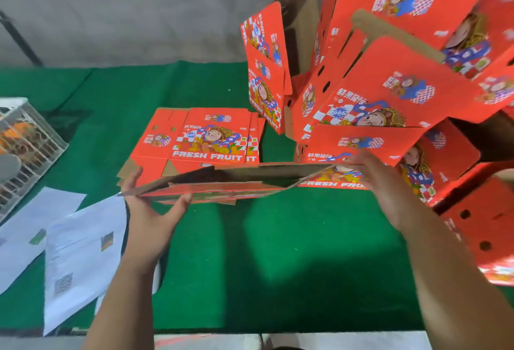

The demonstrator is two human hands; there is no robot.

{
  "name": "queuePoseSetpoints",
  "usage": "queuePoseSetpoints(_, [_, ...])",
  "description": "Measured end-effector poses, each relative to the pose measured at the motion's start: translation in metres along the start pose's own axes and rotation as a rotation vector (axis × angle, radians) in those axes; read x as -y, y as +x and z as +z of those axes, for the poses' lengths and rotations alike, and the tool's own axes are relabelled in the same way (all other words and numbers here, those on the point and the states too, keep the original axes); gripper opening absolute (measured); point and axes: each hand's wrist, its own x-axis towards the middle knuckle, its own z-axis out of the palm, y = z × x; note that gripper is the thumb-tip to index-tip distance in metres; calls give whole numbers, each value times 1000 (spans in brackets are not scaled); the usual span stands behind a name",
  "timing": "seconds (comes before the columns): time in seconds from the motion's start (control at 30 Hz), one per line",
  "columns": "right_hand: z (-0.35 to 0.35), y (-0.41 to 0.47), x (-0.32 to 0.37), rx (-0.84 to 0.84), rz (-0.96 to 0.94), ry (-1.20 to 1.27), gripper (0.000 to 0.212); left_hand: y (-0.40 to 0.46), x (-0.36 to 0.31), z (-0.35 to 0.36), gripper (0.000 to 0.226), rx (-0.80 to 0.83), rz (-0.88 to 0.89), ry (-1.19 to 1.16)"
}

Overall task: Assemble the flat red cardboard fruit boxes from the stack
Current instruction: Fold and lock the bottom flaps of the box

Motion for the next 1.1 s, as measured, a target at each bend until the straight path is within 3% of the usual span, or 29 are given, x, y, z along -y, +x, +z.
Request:
queuePoseSetpoints(0.13, [10,-11,0,27,-94,322,88,-24,-11,21,82,69,-47,-96])
queuePoseSetpoints(0.2, [23,-16,-1,44,-69,382,109,-41,-21,42,79,152,-64,-77])
queuePoseSetpoints(0.23, [30,-20,-4,59,-31,387,109,-49,-25,54,78,179,-74,-51])
queuePoseSetpoints(0.37, [40,-29,-20,100,108,400,85,-63,-41,99,118,194,-110,-56])
queuePoseSetpoints(0.43, [34,-31,-17,53,62,367,55,-63,-49,113,125,154,-96,-37])
queuePoseSetpoints(0.5, [25,-25,-17,-113,-42,325,42,-63,-54,121,113,72,-62,31])
queuePoseSetpoints(0.6, [15,-10,-18,-487,-8,130,51,-60,-59,132,109,-59,-56,199])
queuePoseSetpoints(0.63, [14,-8,-18,-475,7,134,55,-57,-59,135,108,-100,-51,244])
queuePoseSetpoints(0.73, [23,-16,-14,-209,-83,284,80,-43,-66,140,100,-187,-68,274])
queuePoseSetpoints(0.87, [43,-30,-24,-128,-243,45,114,-44,-78,141,88,-192,-60,268])
queuePoseSetpoints(1.0, [41,-25,-27,-160,-278,32,118,-35,-85,111,45,60,-117,-203])
queuePoseSetpoints(1.1, [48,-25,-19,-86,-309,48,109,-35,-90,107,20,172,-131,-129])
